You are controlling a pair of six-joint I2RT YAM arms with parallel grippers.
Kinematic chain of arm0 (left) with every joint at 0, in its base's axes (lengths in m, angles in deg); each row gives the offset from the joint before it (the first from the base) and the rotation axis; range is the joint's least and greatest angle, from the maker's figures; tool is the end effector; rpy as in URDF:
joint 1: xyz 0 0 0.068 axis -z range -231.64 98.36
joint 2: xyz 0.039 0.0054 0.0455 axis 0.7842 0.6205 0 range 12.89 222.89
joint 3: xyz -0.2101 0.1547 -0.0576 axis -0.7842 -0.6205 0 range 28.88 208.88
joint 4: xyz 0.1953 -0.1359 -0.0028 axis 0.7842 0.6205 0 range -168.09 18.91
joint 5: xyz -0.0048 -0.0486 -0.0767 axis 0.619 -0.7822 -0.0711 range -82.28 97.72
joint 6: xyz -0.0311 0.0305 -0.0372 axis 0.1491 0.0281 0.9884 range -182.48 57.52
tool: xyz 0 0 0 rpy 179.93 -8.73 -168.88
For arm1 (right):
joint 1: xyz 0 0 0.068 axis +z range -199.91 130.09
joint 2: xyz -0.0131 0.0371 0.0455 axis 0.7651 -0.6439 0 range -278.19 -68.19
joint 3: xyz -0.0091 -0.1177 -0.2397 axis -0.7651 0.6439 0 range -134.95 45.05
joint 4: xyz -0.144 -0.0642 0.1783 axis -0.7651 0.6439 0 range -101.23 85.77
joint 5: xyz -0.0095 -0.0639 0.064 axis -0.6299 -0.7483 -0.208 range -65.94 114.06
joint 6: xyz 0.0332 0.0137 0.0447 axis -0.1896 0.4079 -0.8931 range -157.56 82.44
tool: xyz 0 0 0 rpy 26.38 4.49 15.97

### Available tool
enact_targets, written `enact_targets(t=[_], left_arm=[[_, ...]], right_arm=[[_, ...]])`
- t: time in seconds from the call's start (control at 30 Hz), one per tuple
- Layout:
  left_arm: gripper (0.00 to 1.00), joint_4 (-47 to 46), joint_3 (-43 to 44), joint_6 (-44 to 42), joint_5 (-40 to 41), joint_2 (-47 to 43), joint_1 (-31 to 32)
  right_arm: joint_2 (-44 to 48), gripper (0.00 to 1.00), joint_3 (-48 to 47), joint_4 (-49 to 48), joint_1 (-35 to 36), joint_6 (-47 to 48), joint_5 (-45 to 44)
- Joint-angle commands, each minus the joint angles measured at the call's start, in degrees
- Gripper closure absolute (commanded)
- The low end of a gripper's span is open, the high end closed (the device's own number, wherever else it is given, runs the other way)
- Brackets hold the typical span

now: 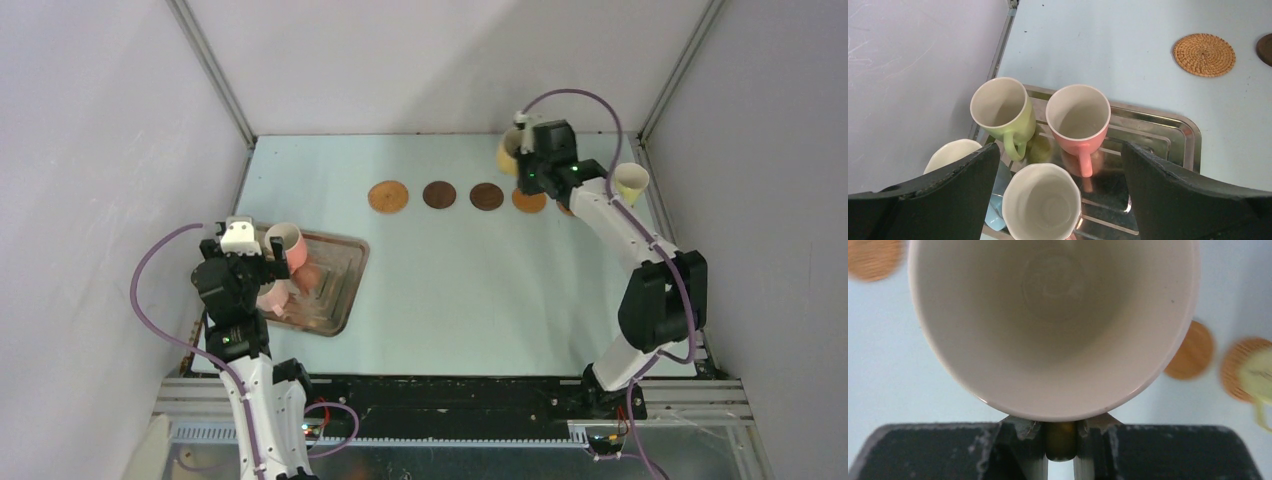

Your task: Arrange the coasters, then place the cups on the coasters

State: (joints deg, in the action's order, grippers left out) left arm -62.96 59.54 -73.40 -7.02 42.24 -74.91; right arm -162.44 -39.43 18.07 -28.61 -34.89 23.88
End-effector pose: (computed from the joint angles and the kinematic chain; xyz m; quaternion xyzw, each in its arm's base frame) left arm 0.1172 0.0392 0.2781 -0.0053 0.7845 0.0833 0.6145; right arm 0.3307 0.1289 0.3205 -0.1869 0.8833 0.0682 0.4245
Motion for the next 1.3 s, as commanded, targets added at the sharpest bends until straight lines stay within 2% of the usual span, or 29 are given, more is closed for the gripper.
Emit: enact_targets(t=[0.0, 0.27, 0.47, 0.8, 0.97, 1.27], left_arm=[[0.02, -1.15, 0.19, 0.30, -0.40, -1.13, -0.46], [0.02, -1.12, 0.15, 0.22, -1.03, -0.42, -0.44], [0.02, -0.99, 0.12, 0.27, -0.83, -1.20, -0.42], [0.02, -0.66, 0.40, 0.32, -0.16, -1.27, -0.52], [0.02, -0.64, 0.42, 0.34, -0.03, -1.49, -0.47], [0.02, -0.72, 0.39, 0.30, -0.22, -1.36, -0.46]], right_arm=[[0.04, 1.00, 2.33, -9.49, -6.46, 0.81, -9.81], [-7.00, 1.00, 2.93, -10.21, -14.69, -0.14, -17.96], [-9.69, 1.00, 2.88, -9.15, -20.55, -3.38, -13.39], [-13.13, 1.00, 2.92, -9.02, -23.10, -6.16, -11.30], [-14.55, 1.00, 2.86, -8.95, -24.84, -7.94, -7.57], [-14.84, 1.00, 2.79, -8.63, -24.94, -8.40, -5.74]])
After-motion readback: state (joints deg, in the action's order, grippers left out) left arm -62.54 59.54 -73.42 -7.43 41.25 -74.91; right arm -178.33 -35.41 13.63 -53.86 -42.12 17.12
